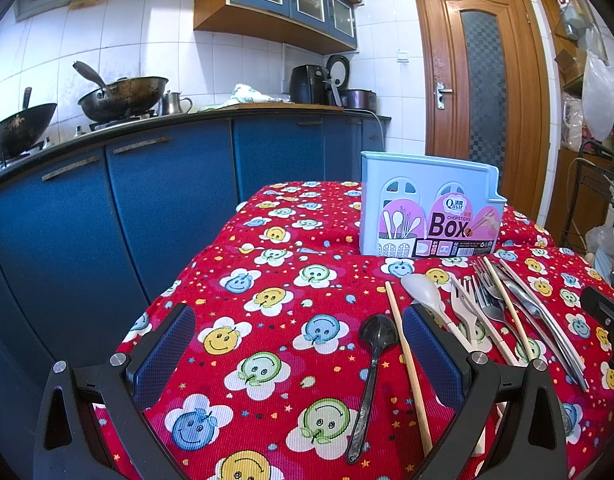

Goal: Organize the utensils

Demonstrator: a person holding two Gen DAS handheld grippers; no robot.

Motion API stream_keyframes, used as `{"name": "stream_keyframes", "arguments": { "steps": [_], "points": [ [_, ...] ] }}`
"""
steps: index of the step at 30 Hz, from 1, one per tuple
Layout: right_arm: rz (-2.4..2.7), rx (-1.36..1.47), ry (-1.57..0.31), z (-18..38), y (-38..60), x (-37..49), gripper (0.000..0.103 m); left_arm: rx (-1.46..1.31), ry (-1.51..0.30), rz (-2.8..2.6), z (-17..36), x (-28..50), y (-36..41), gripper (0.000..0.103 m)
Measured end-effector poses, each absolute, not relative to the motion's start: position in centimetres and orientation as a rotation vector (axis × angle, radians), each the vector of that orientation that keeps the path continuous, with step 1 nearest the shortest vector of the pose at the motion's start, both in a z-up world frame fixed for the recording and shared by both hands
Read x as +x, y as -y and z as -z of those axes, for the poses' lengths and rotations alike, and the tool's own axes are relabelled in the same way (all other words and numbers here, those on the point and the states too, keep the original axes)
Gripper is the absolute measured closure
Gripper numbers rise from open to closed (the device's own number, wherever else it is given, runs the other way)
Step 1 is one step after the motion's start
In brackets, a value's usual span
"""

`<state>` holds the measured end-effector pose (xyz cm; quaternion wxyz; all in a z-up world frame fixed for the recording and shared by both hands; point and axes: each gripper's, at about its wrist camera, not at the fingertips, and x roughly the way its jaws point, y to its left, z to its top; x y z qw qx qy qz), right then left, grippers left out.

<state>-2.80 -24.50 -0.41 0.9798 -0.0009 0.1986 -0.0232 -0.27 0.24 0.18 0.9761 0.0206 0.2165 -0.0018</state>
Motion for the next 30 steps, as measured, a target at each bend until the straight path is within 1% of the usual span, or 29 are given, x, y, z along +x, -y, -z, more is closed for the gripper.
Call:
{"name": "stream_keyframes", "arguments": {
  "steps": [22,30],
  "points": [
    [0.041,0.002,-0.404,0.3,24.3,-2.9,0.000,0.038,-0.437,0.003,-0.2,-0.3,-0.2,0.000],
    [0.018,-0.020,-0.459,0.4,24.2,-2.1,0.000,0.059,-0.492,0.013,0.0,0.7,0.3,0.000]
  ]
}}
